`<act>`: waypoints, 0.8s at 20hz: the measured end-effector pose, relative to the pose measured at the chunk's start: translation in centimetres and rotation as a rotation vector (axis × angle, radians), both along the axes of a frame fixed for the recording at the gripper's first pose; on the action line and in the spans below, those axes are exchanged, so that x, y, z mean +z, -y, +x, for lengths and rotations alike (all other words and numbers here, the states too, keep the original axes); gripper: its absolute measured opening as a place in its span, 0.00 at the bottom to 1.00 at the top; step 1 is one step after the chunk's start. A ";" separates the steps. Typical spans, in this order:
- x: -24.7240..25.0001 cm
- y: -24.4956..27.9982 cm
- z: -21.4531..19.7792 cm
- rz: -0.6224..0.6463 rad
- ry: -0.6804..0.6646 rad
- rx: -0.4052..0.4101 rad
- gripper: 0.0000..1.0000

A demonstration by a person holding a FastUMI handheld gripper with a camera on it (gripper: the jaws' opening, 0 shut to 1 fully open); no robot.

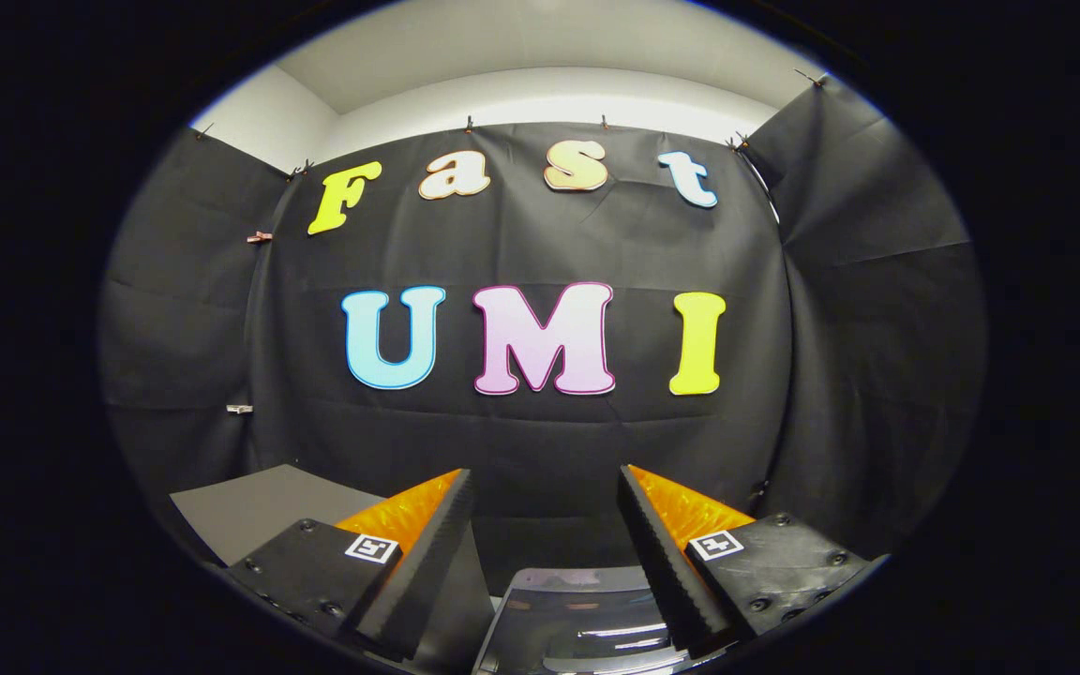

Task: Put the clothes into the washing machine and then close the washing machine lid.

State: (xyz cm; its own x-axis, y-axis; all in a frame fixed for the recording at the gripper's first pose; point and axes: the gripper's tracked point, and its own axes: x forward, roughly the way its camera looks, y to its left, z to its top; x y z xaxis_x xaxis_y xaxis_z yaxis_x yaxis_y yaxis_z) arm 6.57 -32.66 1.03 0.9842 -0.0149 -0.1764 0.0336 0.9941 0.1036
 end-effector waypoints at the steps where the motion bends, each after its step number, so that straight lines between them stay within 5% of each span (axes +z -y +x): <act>1: 0.1 0.0 0.1 -0.002 0.002 0.000 0.97; 16: 0.0 -0.9 0.2 -0.015 -0.003 0.017 0.97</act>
State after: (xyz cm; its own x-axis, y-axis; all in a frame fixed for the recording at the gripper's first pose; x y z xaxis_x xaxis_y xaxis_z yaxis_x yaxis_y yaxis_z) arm 6.81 -31.73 1.02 0.9839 -0.0008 -0.1789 0.0169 0.9959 0.0885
